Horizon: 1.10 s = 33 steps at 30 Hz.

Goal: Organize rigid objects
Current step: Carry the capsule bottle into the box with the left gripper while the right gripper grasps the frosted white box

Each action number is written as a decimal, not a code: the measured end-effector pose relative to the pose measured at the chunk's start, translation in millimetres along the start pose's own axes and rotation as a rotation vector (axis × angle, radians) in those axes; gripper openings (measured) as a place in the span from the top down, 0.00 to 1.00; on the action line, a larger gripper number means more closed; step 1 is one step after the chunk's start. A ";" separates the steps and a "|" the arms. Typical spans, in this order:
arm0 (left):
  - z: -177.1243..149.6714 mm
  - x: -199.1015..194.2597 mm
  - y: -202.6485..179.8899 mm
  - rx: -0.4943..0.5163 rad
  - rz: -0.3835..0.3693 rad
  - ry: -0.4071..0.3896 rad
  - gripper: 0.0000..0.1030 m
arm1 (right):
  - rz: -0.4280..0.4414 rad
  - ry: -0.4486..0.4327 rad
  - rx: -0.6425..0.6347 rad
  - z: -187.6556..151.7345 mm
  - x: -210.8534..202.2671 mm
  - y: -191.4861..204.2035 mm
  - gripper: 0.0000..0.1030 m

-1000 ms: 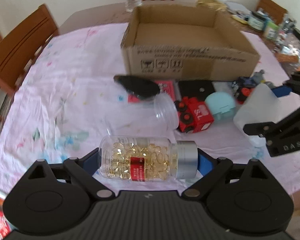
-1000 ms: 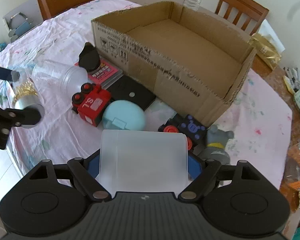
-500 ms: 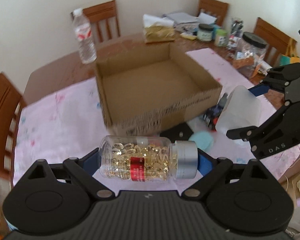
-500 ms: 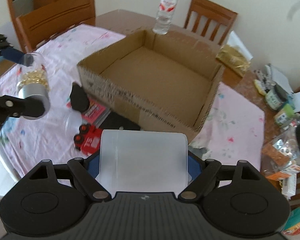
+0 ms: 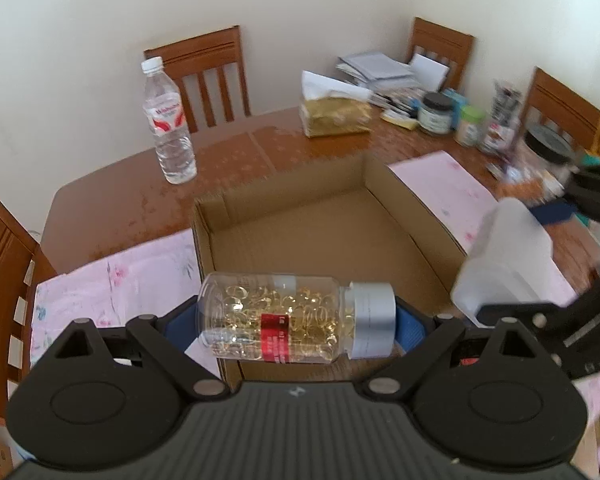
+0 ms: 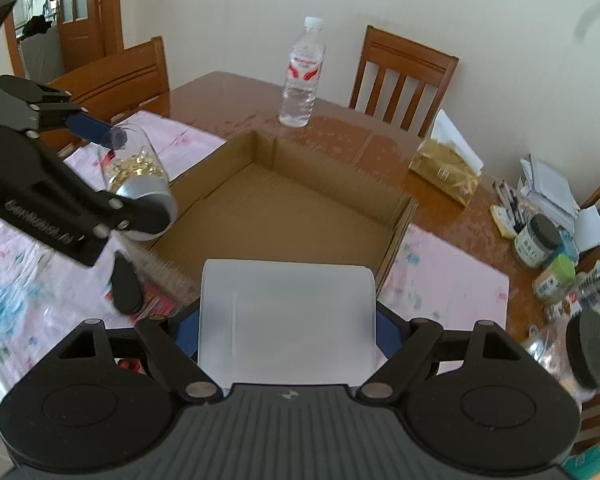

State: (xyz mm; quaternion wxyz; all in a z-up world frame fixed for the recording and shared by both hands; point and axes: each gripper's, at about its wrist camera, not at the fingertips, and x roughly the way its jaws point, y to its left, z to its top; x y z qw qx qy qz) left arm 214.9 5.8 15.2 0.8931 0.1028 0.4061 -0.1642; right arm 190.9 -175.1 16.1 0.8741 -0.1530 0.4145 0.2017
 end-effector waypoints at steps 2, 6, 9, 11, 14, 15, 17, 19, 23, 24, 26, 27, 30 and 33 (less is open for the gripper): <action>11.0 14.2 5.0 -0.017 0.012 0.002 0.08 | 0.003 -0.004 0.002 6.5 6.9 -8.6 0.16; 27.8 42.6 11.3 -0.025 0.038 0.019 0.08 | 0.005 -0.010 0.010 15.4 18.5 -22.4 0.16; 37.7 61.4 15.5 -0.028 0.041 0.027 0.08 | 0.006 -0.010 0.028 20.8 28.3 -32.1 0.16; 43.8 74.3 16.8 -0.030 0.055 0.032 0.08 | 0.008 -0.010 0.035 23.7 33.9 -36.4 0.16; 51.5 91.9 20.0 -0.035 0.074 0.030 0.08 | 0.012 -0.005 0.036 28.7 42.3 -41.2 0.16; 54.6 97.2 21.5 -0.039 0.080 0.030 0.08 | 0.013 -0.002 0.035 30.1 44.8 -42.1 0.16; 58.7 105.8 25.0 -0.058 0.103 0.029 0.07 | 0.012 0.004 0.034 31.9 50.0 -42.8 0.16; 60.6 108.6 27.1 -0.061 0.128 0.012 0.07 | 0.015 0.012 0.034 33.0 54.4 -44.0 0.16; 56.8 100.2 32.4 -0.093 0.133 0.004 0.07 | 0.021 0.027 0.039 34.7 64.3 -47.4 0.16; 53.6 94.5 33.6 -0.101 0.131 -0.003 0.06 | 0.021 0.027 0.039 35.5 65.9 -47.7 0.16; 48.3 84.9 36.0 -0.112 0.134 -0.006 0.06 | 0.025 0.025 0.041 37.9 68.5 -48.8 0.16; 44.4 78.3 37.0 -0.123 0.141 -0.008 0.05 | 0.025 0.022 0.041 39.5 69.2 -49.7 0.16; 31.6 58.8 39.3 -0.155 0.152 -0.020 0.04 | 0.022 0.014 0.039 45.2 73.3 -51.9 0.16; 16.8 40.4 39.6 -0.181 0.169 -0.026 0.03 | 0.022 0.010 0.043 53.2 79.9 -54.6 0.16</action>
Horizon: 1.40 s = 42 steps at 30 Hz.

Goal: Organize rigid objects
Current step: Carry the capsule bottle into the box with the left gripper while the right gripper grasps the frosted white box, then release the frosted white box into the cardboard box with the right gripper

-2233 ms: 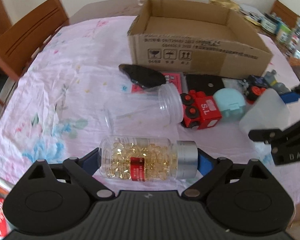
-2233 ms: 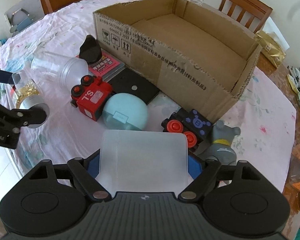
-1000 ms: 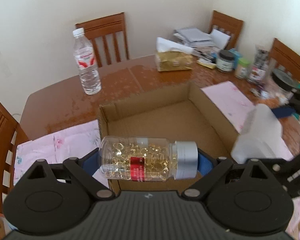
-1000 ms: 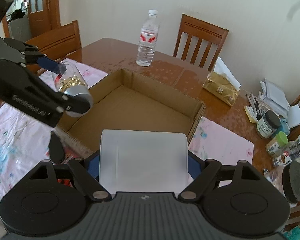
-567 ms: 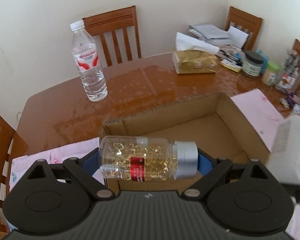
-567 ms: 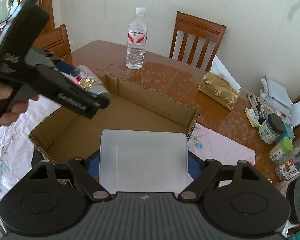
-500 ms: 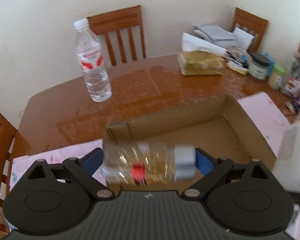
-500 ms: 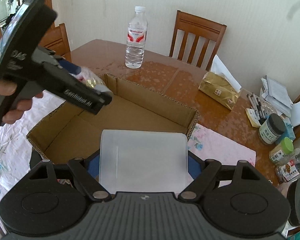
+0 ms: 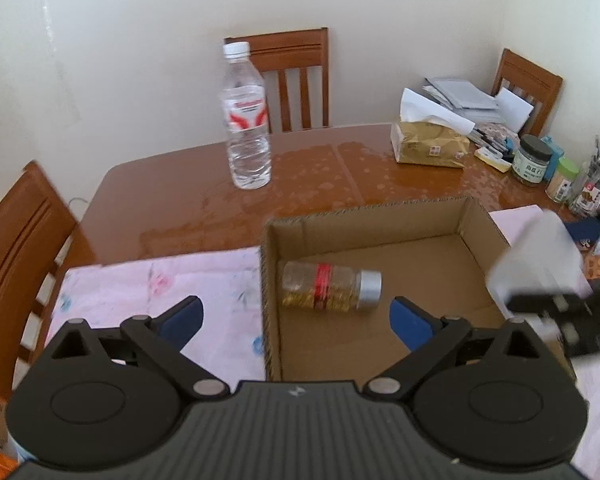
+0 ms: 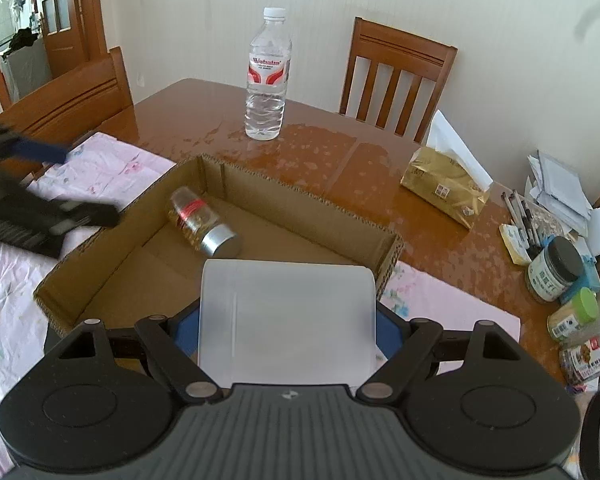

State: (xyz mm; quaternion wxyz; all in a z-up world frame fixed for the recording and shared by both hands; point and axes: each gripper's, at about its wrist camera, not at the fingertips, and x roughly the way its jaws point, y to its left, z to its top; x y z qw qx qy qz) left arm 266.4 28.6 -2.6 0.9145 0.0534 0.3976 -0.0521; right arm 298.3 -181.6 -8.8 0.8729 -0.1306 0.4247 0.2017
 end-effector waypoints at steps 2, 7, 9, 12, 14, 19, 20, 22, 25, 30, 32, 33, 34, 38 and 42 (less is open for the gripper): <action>-9.4 -9.5 3.5 -0.015 0.009 0.003 0.03 | 0.000 -0.002 0.000 5.3 5.9 -1.1 0.16; -31.0 -25.3 10.0 -0.065 0.024 0.028 0.03 | -0.023 -0.003 0.017 22.9 28.5 -5.7 0.16; -40.5 -28.9 11.8 -0.072 0.033 0.038 0.03 | -0.031 -0.009 0.043 30.6 35.9 -8.9 0.16; -52.0 -33.4 12.4 -0.070 0.036 0.049 0.03 | -0.055 -0.028 0.047 37.2 40.3 -9.0 0.01; -58.6 -36.1 12.6 -0.068 0.048 0.053 0.03 | -0.082 -0.046 0.040 36.6 36.7 -5.6 0.00; -71.0 -43.1 13.3 -0.070 0.058 0.047 0.03 | -0.077 -0.044 0.056 24.9 22.8 1.6 0.00; -72.9 -44.1 13.2 -0.070 0.058 0.046 0.03 | -0.082 -0.039 0.064 21.4 19.7 3.4 0.00; -77.5 -45.9 11.9 -0.064 0.055 0.043 0.03 | -0.089 -0.042 0.079 14.0 12.0 6.5 0.00; -83.7 -46.6 9.9 -0.051 0.051 0.049 0.03 | -0.096 -0.044 0.110 -1.5 -2.0 12.3 0.00; -94.9 -49.8 7.9 -0.024 0.040 0.054 0.03 | -0.121 -0.052 0.152 -35.0 -24.9 21.2 0.00; -100.0 -51.7 7.4 -0.016 0.044 0.053 0.03 | -0.144 -0.047 0.179 -51.4 -32.5 23.2 0.00; -102.0 -52.5 7.3 -0.012 0.041 0.053 0.03 | -0.157 -0.040 0.195 -59.3 -34.8 24.0 0.00; -104.7 -53.2 7.8 -0.010 0.035 0.053 0.03 | -0.175 -0.030 0.214 -68.4 -37.3 25.0 0.00; -115.5 -55.5 10.1 -0.004 0.003 0.065 0.03 | -0.233 0.017 0.290 -103.4 -43.0 28.9 0.00; -127.3 -56.9 10.9 0.017 -0.046 0.077 0.03 | -0.300 0.075 0.378 -135.4 -46.2 33.1 0.00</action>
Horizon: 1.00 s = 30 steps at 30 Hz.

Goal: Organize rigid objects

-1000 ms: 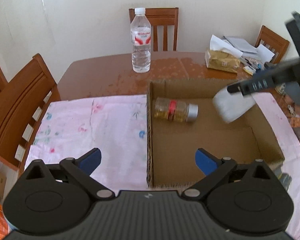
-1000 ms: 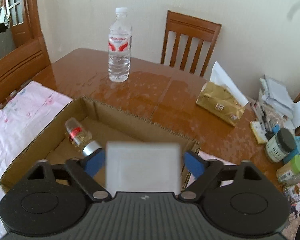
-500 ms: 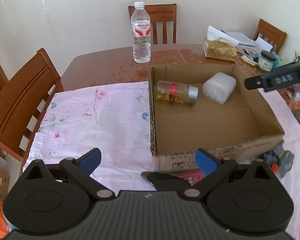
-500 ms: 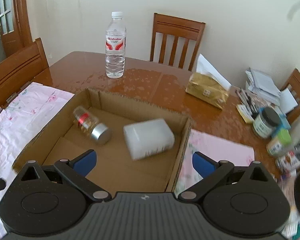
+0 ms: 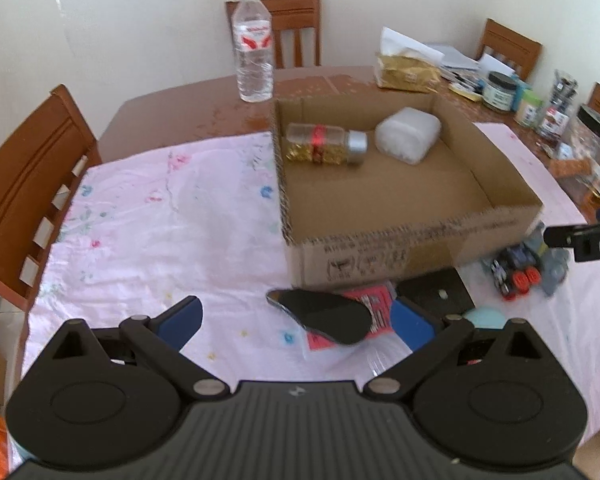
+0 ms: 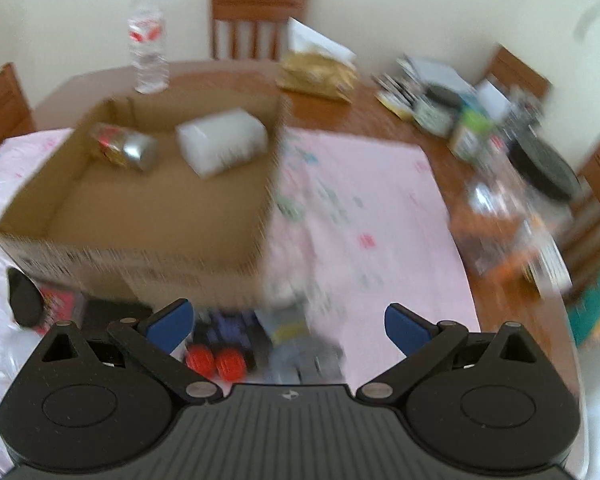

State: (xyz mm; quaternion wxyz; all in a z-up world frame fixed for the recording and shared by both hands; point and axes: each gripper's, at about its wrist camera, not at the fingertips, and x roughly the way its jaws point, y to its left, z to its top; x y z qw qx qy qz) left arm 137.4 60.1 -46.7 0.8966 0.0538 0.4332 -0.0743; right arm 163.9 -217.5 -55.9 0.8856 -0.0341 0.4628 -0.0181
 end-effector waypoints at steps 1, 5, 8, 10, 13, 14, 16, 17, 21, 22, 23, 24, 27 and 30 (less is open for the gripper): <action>-2.8 -0.2 -0.4 0.004 -0.012 0.002 0.03 | -0.009 0.012 0.026 -5.7 -0.5 -2.7 0.00; -12.5 -2.1 -4.4 0.008 -0.047 0.007 0.03 | -0.048 0.057 0.063 -28.6 0.6 -11.4 0.00; -17.8 -3.0 -10.0 0.002 -0.052 0.018 0.03 | -0.060 0.068 0.055 -35.5 4.9 -16.6 0.00; -20.5 -1.2 -13.9 -0.001 -0.040 0.026 0.03 | -0.034 0.062 0.053 -34.0 8.8 -17.4 0.00; -20.1 5.5 -19.0 -0.032 0.003 0.050 0.03 | 0.042 0.050 -0.006 -31.2 10.5 -9.6 0.00; -19.9 7.9 -20.5 -0.048 0.009 0.053 0.03 | 0.060 0.045 -0.032 -30.4 10.5 -6.1 0.00; -19.3 14.9 -25.3 -0.070 0.020 0.063 0.03 | 0.103 0.035 -0.076 -28.7 9.8 1.7 0.00; -18.1 19.3 -29.5 -0.072 0.034 0.070 0.03 | 0.126 0.035 -0.089 -28.5 9.7 3.6 0.00; -19.8 31.2 -40.7 -0.077 0.084 0.087 0.03 | 0.226 0.025 -0.149 -26.9 7.6 12.4 0.00; -21.1 33.0 -41.0 -0.086 0.085 0.096 0.03 | 0.248 0.021 -0.165 -26.4 6.8 14.3 0.00; -23.0 33.6 -40.9 -0.091 0.091 0.101 0.03 | 0.267 0.017 -0.180 -26.2 6.1 15.9 0.00; -24.9 33.4 -40.7 -0.090 0.102 0.104 0.03 | 0.289 0.013 -0.198 -25.8 5.4 17.7 0.00; -31.6 29.5 -37.4 -0.091 0.122 0.117 0.03 | 0.355 0.013 -0.279 -25.5 4.4 27.3 0.00; -38.7 26.3 -31.1 -0.106 0.133 0.138 0.03 | 0.422 0.015 -0.365 -28.8 2.1 39.0 0.00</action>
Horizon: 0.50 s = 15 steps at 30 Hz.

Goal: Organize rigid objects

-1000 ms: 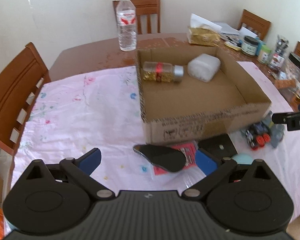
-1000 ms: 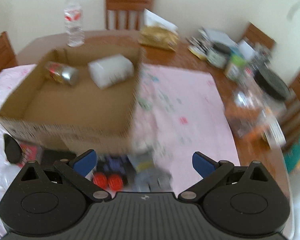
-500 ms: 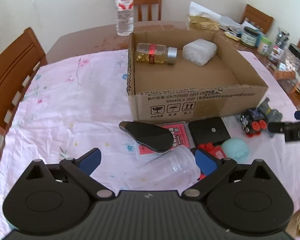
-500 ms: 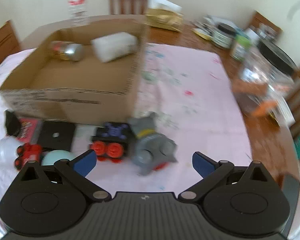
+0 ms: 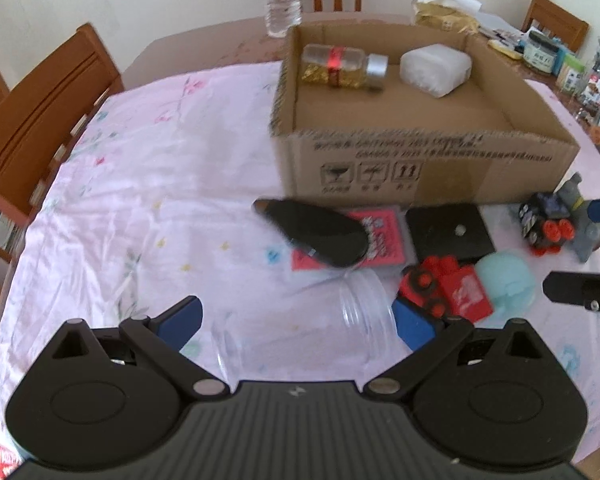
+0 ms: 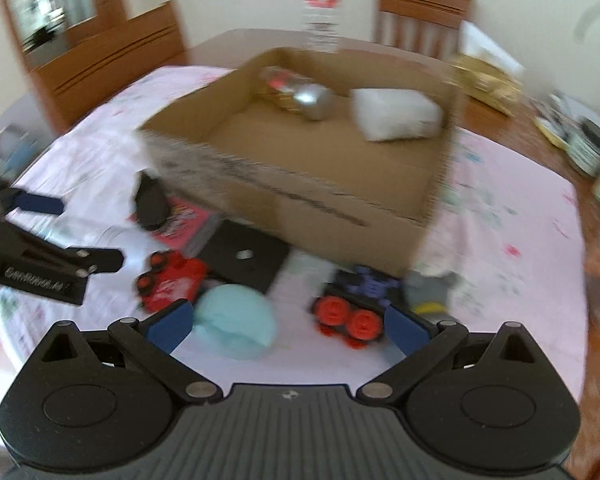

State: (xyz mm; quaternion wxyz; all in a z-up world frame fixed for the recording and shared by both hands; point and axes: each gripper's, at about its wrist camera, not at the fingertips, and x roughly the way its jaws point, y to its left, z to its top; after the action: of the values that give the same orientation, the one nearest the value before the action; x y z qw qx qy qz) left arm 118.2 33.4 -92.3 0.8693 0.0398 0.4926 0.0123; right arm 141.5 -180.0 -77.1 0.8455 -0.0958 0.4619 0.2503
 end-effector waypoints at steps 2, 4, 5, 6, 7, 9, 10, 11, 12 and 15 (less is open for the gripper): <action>-5.4 0.7 5.7 -0.014 0.015 0.012 0.03 | 0.047 0.009 -0.061 0.1 4.1 8.9 0.00; -9.3 3.1 10.9 -0.030 0.028 0.027 0.03 | 0.080 0.019 -0.123 0.2 10.4 18.3 0.00; -11.1 3.8 13.5 -0.044 0.030 0.031 0.03 | 0.091 0.024 -0.152 0.2 14.4 22.5 0.00; -12.4 4.2 15.4 -0.054 0.028 0.032 0.03 | 0.102 0.031 -0.182 0.9 19.0 26.7 0.00; -13.7 4.5 17.0 -0.065 0.027 0.035 0.03 | 0.113 0.038 -0.209 1.3 24.0 29.8 0.00; -15.9 4.7 19.0 -0.081 0.027 0.035 0.03 | 0.131 0.056 -0.252 3.4 35.3 35.4 0.00; -16.9 4.7 19.6 -0.085 0.028 0.035 0.03 | 0.138 0.067 -0.266 4.3 40.3 37.0 0.00; -17.5 4.9 20.0 -0.090 0.028 0.037 0.03 | 0.146 0.078 -0.280 4.9 45.0 38.9 0.00; -17.1 5.6 20.4 -0.094 0.027 0.037 0.03 | 0.158 0.088 -0.290 4.8 48.6 40.9 0.00; -18.1 5.2 21.3 -0.102 0.022 0.036 0.03 | 0.169 0.118 -0.322 2.4 51.4 45.3 0.00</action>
State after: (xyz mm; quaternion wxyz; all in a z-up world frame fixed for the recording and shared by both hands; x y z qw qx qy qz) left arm 105.7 56.0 -104.2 0.8609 0.0008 0.5066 0.0476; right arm 143.1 -123.0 -115.2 0.7666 -0.2052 0.4711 0.3850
